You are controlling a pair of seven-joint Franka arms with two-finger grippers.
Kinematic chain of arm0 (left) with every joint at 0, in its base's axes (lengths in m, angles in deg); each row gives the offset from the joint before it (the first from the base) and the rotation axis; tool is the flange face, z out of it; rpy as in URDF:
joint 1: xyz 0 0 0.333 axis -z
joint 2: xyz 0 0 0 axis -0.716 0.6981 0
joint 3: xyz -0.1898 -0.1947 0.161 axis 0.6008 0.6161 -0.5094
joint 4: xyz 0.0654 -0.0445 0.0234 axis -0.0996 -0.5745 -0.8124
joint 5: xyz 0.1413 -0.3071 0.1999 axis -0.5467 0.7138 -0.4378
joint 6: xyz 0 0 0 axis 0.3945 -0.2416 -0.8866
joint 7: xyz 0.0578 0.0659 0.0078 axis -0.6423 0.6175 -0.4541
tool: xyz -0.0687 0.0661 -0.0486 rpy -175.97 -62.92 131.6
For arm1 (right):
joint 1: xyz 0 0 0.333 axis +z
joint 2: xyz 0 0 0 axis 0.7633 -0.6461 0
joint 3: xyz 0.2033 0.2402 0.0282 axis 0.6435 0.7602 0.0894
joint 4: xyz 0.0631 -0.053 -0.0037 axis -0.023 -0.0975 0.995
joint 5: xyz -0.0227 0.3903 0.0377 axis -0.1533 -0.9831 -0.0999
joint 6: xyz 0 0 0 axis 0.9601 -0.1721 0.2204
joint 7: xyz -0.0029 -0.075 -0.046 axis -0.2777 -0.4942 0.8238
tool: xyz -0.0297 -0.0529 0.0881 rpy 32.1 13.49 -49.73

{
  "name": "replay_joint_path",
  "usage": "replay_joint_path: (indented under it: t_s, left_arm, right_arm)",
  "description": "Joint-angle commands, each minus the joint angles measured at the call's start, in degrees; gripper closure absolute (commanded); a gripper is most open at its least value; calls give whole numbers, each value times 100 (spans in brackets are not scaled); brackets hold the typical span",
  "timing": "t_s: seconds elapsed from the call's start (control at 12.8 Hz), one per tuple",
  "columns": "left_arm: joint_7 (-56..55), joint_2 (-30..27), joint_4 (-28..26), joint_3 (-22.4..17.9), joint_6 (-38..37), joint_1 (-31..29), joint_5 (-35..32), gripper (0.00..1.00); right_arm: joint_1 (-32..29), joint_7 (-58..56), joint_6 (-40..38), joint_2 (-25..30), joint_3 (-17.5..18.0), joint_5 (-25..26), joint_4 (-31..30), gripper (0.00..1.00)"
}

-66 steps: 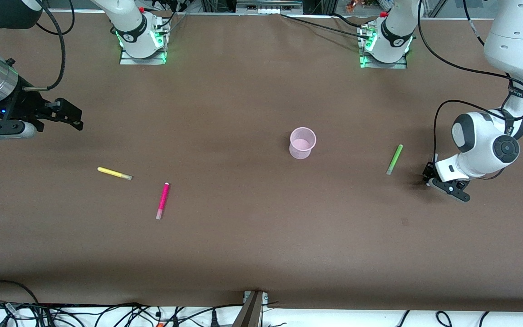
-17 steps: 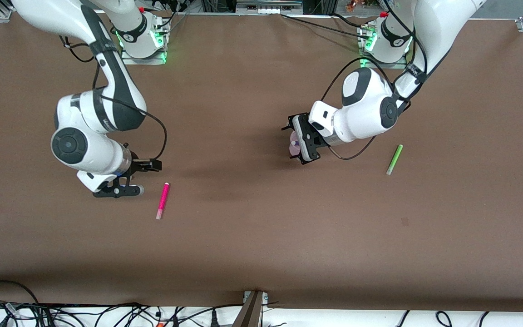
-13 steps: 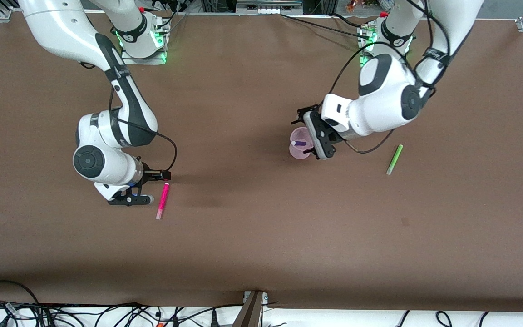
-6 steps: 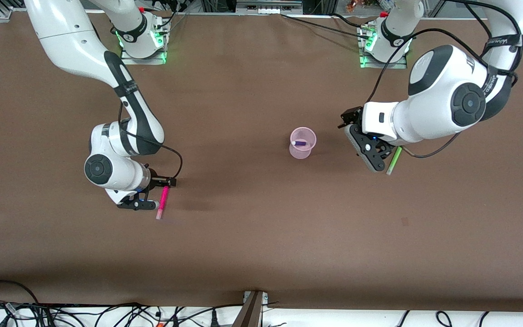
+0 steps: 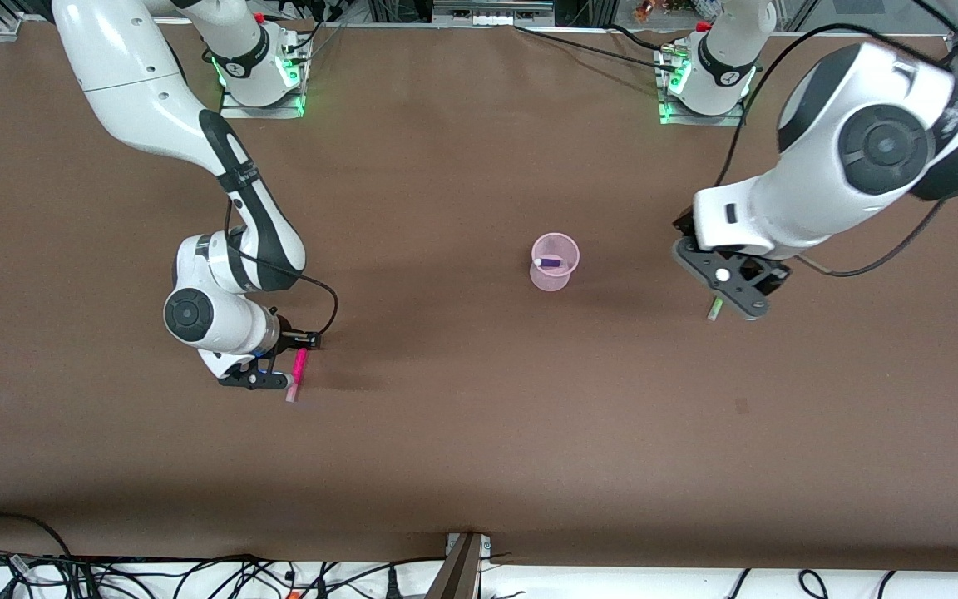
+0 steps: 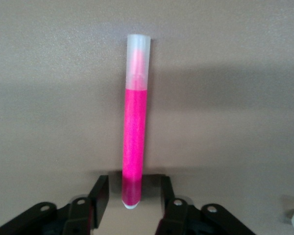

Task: Organize pens into pink holder with both arms
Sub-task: 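Retract the left gripper while the right gripper grasps the magenta pen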

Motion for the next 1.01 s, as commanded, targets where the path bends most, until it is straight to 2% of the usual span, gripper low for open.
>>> replay_joint_path:
  t_s: [0.0,0.16,0.23,0.39,0.55,0.7,0.94]
  left_arm:
    - [-39,-524,143,-644,-223,223,-36,0]
    - [-39,-930,81,-2274,-222,1256,751,0]
    - [-48,-1149,-24,-2796,-231,1514,982,0]
    - [-118,-1676,-470,-3247,-161,1665,1037,0]
    - [-354,-2063,-779,-4071,-152,2191,1081,0]
    - [-575,-2345,-1087,-4321,-117,2255,1160,0]
    - [-1075,-2522,-1404,-4348,225,2246,1143,0]
  right_arm:
    - [-20,27,38,-45,16,-122,17,65]
    - [-20,36,4,-45,16,-140,17,80]
    - [-20,44,-14,-45,16,-140,17,87]
    - [15,237,-32,-37,24,-140,25,91]
    - [94,544,-293,7,85,-140,104,92]
    - [94,869,-733,34,200,-227,332,93]
    - [121,1308,-1690,25,270,-1112,1016,93]
